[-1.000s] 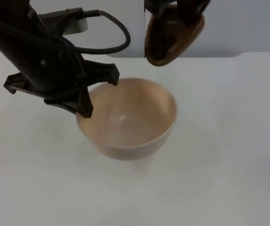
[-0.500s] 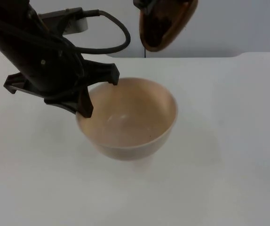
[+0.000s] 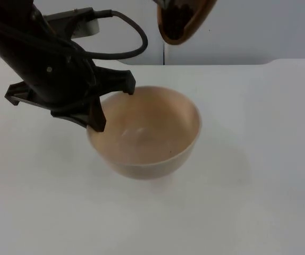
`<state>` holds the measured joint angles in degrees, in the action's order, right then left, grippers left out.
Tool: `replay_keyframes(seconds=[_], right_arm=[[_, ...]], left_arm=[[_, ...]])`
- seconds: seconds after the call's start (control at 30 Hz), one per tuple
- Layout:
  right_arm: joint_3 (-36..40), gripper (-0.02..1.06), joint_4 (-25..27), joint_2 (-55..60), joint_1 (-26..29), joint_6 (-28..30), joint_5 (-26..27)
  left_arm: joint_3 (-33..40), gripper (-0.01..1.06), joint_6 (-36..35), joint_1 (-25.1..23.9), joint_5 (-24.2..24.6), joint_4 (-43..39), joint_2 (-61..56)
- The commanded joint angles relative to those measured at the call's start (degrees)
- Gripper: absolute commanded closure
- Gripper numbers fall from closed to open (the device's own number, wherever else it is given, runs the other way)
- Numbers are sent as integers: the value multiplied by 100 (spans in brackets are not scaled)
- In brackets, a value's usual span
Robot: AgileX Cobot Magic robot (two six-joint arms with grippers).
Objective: Pick up the bowl with the left hand and pour the coffee beans from the cup into the bowl with the right hand.
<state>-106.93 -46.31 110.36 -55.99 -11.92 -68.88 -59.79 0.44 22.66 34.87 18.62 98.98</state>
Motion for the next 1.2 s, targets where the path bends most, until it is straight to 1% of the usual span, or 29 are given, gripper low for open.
replay_keyframes(seconds=[0.0,0.17,0.27,0.37,0.47,0.53,0.57,0.67,0.83,0.97,1.17], right_arm=[[18,104,-193,-59,-127,-55,6],[18,104,-250,-59,-194,-15,-7],[18,104,-501,-59,-261,-15,-32],[18,104,-606,-59,-322,-15,-55],[171,104,-892,-59,-395,-15,-98],[270,104,-954,-59,-405,-27,-107],[363,104,-953,-59,-448,-52,-107],[555,104,-1061,-59,-472,-395,-5],[555,104,-1176,-59,-502,-433,64],[555,104,-1621,-59,-659,-544,50],[555,104,-1664,-59,-730,-568,50]], left_arm=[[15,105,-44,-7,-60,108,-65],[15,105,-44,-7,-64,134,-65],[15,105,-44,-7,-64,134,-65],[15,105,-44,-7,-64,134,-65],[15,105,-44,-7,-64,146,-65],[15,105,-44,-7,-64,146,-65],[15,105,-44,-7,-64,146,-65],[15,105,-44,-7,-64,146,-65],[15,105,-44,-7,-86,157,-65],[15,105,-44,-7,-86,157,-65],[15,105,-44,-7,-86,170,-65]])
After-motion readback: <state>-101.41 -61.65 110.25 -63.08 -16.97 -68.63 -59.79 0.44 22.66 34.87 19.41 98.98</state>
